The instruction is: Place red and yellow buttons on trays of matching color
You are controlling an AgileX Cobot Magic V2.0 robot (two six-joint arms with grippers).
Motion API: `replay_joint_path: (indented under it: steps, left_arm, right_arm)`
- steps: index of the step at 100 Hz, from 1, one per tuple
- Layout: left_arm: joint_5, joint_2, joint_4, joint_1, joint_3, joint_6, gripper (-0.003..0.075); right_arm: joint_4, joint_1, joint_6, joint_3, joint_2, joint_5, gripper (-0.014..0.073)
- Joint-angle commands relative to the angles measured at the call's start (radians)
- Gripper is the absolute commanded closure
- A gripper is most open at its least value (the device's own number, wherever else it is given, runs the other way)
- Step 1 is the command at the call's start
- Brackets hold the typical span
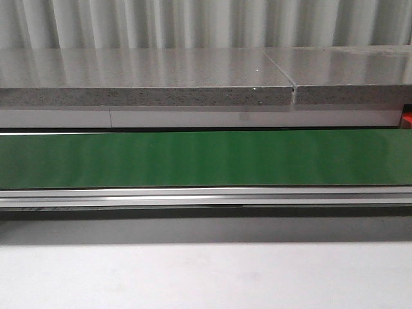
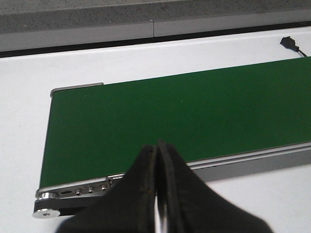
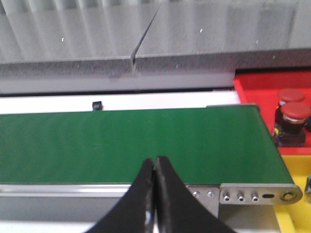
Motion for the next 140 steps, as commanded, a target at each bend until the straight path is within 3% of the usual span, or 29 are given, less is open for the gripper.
replay_joint_path:
  steps: [1, 22, 140]
  left_arm:
    - [-0.08, 0.001, -0.005, -0.007, -0.025, 0.002, 0.0741]
    - [-0.08, 0.001, -0.005, -0.007, -0.025, 0.002, 0.0741]
    - [-0.08, 0.003, -0.005, -0.007, -0.025, 0.002, 0.0741]
  right_arm:
    - [-0.01, -0.019, 0.011, 0.022, -0.017, -0.18, 0.0665]
    - [-0.159, -0.085, 0.093, 0.064, -0.114, -0.185, 0.0665]
    - [-0.166, -0.094, 0.093, 0.064, -0.154, -0.163, 0.0665]
